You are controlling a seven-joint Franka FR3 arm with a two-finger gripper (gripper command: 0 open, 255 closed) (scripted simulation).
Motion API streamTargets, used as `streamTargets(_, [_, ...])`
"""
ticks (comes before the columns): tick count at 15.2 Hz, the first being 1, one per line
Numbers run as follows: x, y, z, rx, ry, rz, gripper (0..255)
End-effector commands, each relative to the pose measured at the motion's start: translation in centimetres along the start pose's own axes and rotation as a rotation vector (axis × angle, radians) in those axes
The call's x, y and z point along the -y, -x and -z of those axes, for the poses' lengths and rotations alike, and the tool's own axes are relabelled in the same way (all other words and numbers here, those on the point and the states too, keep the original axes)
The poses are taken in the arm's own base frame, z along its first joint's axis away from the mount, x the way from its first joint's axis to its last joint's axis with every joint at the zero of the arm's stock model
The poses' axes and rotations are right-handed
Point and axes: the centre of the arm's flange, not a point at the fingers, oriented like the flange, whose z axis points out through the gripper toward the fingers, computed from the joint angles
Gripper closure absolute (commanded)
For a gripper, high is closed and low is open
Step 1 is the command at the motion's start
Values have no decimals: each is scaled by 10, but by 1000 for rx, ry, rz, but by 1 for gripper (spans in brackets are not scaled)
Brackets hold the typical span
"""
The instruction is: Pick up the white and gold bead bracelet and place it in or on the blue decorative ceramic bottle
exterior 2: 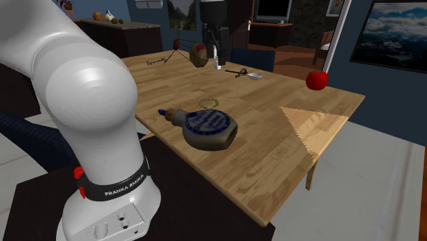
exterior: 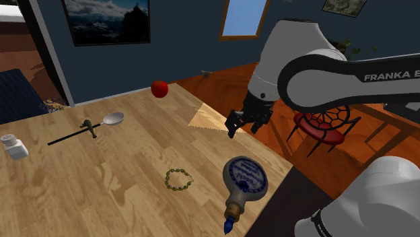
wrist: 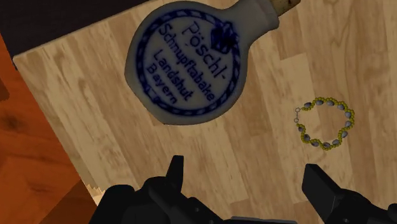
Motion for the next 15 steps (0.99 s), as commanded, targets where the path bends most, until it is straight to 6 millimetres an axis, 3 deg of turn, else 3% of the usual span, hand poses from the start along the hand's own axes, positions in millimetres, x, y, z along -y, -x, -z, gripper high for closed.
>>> streamTargets(1, [20, -3, -20, 2, -3, -17, 0])
streamTargets(15, [155, -19, -144, 17, -15, -128, 0])
